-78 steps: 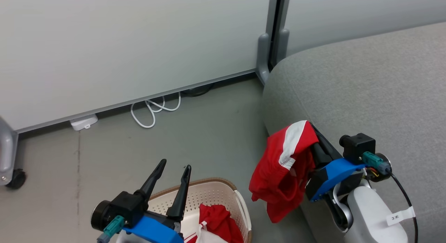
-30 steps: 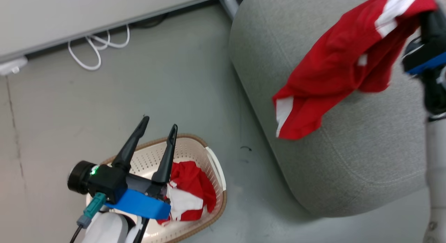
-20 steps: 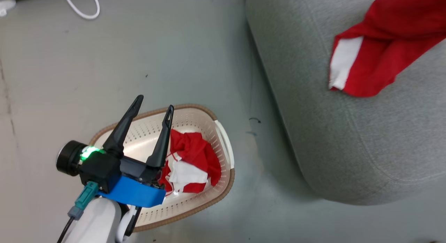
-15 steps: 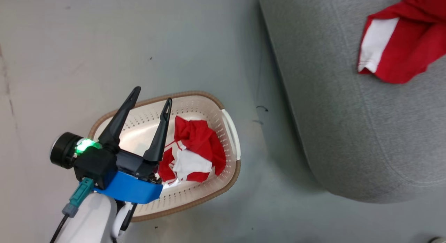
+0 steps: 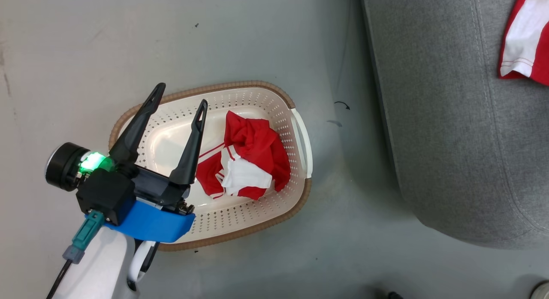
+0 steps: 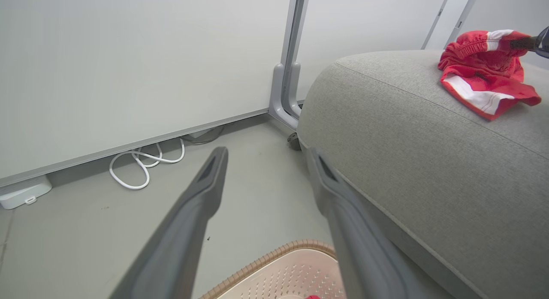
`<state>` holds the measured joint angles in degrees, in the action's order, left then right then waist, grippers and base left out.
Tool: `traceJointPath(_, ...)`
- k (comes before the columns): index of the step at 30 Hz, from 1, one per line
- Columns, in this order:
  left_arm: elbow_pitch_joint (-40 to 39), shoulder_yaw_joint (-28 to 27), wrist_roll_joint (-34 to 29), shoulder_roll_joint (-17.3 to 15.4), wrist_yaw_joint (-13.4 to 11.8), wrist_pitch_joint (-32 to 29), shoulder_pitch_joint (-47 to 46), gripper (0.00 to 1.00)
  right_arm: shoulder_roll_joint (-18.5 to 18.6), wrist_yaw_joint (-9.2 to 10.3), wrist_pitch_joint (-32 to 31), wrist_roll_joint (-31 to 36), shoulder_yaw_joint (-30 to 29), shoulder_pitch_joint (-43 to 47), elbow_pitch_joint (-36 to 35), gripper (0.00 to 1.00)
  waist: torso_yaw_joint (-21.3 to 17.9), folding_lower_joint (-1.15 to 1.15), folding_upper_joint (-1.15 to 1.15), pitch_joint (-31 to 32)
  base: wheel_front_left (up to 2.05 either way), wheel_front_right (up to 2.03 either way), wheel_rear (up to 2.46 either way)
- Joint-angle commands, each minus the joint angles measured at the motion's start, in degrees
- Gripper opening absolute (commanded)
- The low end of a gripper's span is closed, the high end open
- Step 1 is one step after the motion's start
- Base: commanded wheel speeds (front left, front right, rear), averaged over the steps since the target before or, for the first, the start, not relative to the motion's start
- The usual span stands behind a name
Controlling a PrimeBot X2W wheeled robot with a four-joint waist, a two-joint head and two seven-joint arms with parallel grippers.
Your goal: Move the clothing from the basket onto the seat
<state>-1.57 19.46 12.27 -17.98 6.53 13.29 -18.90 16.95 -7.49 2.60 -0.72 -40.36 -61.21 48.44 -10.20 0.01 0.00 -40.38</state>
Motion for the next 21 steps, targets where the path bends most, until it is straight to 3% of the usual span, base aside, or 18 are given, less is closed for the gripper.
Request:
traceJointPath(1,-0.1,0.1,-0.1,-0.2,-0.2,0.1,-0.9,1.0,0.5,-0.02,0.3,1.2,-0.6,0.7,0.7,0.05,0.1,-0.01,0.0,0.2,0.0,0.0,0.0)
traceJointPath(2,0.1,0.1,0.0,-0.1,-0.3,0.2,-0.9,1.0,0.5,-0.02,0.4,2.3,-0.5,0.8,1.5,0.36,0.2,-0.01,0.0,0.5,0.0,0.0,0.0)
traceJointPath(3,0.3,0.2,0.1,0.1,-0.3,0.3,-0.9,1.0,0.2,-0.02,0.6,2.9,-0.2,0.8,2.2,0.94,0.3,-0.01,0.0,0.8,0.0,0.0,0.0)
traceJointPath(4,0.5,0.2,0.2,0.2,-0.4,0.4,-0.9,1.0,0.0,-0.02,0.6,3.1,-0.2,0.7,2.9,1.0,0.3,-0.01,0.0,1.3,0.0,0.0,0.0)
traceJointPath(12,4.5,0.5,2.3,2.5,-0.4,1.4,0.3,1.0,-0.3,-0.02,3.5,4.7,4.9,3.6,6.4,1.0,0.8,-0.01,0.0,8.3,0.0,0.0,0.0)
traceJointPath(21,12.5,-1.1,5.6,6.6,-0.4,1.9,3.6,1.0,-1.0,-0.02,5.9,2.4,12.9,12.5,7.4,1.0,3.0,-0.01,0.0,21.3,0.0,0.0,0.0)
